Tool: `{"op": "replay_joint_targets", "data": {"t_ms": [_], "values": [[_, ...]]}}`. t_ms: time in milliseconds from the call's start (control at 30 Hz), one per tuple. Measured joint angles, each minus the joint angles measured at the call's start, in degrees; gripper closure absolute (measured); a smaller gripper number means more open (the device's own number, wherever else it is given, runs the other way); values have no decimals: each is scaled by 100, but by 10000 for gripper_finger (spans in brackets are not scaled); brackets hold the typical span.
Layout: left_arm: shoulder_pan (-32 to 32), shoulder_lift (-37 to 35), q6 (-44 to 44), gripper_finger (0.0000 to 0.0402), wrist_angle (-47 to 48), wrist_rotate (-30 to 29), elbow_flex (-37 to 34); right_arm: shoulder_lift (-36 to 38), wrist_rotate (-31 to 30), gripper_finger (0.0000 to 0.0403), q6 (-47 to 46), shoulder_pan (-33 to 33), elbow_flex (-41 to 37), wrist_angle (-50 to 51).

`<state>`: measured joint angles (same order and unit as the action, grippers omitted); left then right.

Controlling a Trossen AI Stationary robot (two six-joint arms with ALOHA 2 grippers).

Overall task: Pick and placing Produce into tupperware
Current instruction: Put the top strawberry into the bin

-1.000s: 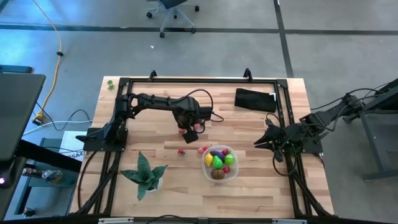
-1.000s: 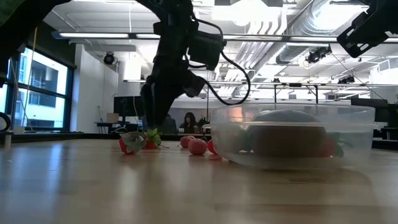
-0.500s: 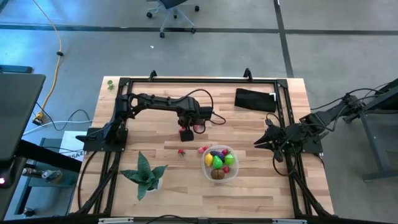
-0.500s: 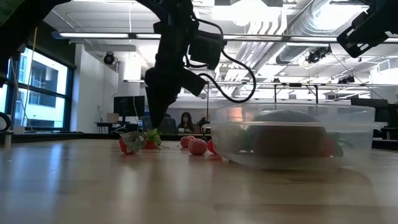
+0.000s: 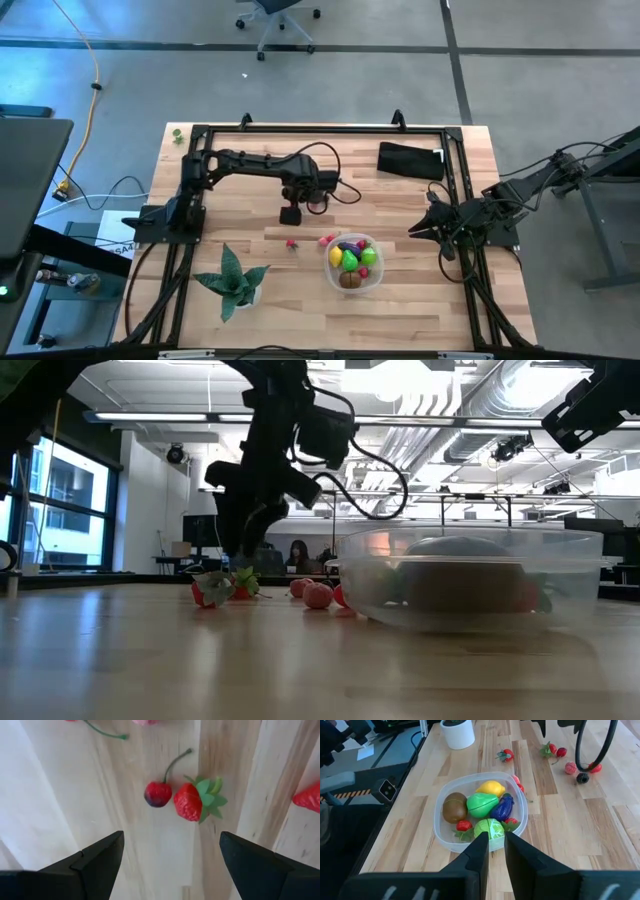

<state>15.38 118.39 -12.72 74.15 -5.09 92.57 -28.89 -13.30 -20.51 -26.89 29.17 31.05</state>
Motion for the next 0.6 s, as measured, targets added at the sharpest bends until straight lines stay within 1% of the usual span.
{"op": "replay_joint_targets", "data": {"t_ms": [233, 400, 500, 600], "values": [[0, -627, -345, 82, -906, -29, -889, -2, 2, 352, 2, -2, 0, 0], [-2, -1023, -669, 83, -1522, 81, -1550, -1, 2, 352, 0, -1, 0, 0], [-10, -1113, -851, 83, -1799, 225, -1863, 0, 0, 352, 2, -2, 0, 0], [-48, -1113, -962, 83, -2054, 202, -2056, 0, 0, 352, 0, -1, 0, 0]]}}
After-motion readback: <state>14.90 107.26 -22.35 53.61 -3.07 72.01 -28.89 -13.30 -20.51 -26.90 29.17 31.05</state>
